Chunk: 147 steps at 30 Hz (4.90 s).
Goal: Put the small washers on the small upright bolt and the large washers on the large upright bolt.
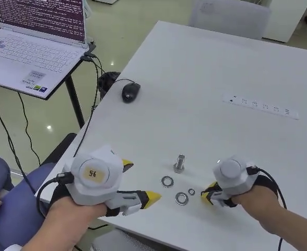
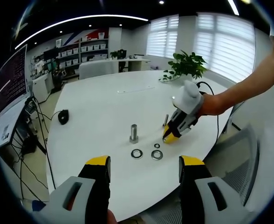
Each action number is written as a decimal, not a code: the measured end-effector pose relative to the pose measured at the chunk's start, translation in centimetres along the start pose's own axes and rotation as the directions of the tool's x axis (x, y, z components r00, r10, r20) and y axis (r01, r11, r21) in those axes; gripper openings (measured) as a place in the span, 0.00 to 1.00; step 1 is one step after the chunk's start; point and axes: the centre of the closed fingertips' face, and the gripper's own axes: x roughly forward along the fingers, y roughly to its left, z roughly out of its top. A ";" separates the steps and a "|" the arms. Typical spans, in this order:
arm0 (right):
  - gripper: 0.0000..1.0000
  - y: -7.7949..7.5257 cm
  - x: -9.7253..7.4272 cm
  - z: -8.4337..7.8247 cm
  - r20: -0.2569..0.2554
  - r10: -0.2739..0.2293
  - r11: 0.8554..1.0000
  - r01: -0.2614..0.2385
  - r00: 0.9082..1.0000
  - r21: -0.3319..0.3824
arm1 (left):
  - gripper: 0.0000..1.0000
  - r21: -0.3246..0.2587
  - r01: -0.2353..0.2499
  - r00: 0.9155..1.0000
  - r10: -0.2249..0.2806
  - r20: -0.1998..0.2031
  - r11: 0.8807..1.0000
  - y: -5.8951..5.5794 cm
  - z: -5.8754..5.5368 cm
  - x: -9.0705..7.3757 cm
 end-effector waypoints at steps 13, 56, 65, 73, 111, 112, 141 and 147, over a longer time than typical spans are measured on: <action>0.14 -0.6 -1.2 -1.5 0.016 -0.026 0.997 0.024 1.000 0.071 | 0.58 0.004 0.008 1.000 -0.008 0.000 1.000 -0.3 0.1 0.3; 0.14 -6.5 -6.7 0.7 0.069 -0.166 0.985 0.162 0.984 0.052 | 0.58 0.003 0.004 1.000 -0.004 0.006 1.000 -0.2 0.3 0.2; 0.14 -6.7 -6.5 0.5 0.045 -0.158 0.987 0.157 0.986 0.041 | 0.58 0.004 0.008 1.000 -0.008 0.005 1.000 -0.3 0.4 0.4; 0.14 -6.6 -6.4 0.7 0.029 -0.153 0.988 0.152 0.988 0.025 | 0.58 0.004 0.009 1.000 -0.009 0.005 1.000 -0.3 0.4 0.4; 0.13 -6.4 -2.4 -2.1 -0.067 -0.111 0.992 0.115 0.992 0.046 | 0.58 -0.010 -0.004 1.000 0.004 -0.011 1.000 0.3 -0.3 0.0; 0.13 -6.4 -2.3 -2.2 -0.065 -0.110 0.992 0.113 0.992 0.052 | 0.58 -0.010 -0.004 1.000 0.004 -0.011 1.000 0.3 -0.3 0.0; 0.17 1.1 0.8 0.4 -0.049 0.094 0.976 -0.102 0.994 -0.191 | 0.58 -0.019 -0.003 1.000 0.003 -0.005 1.000 0.2 -0.7 -0.2; 0.17 1.9 1.5 1.4 -0.118 0.135 0.899 -0.171 0.984 -0.403 | 0.58 -0.026 -0.012 1.000 0.012 -0.003 1.000 0.4 -1.0 -0.6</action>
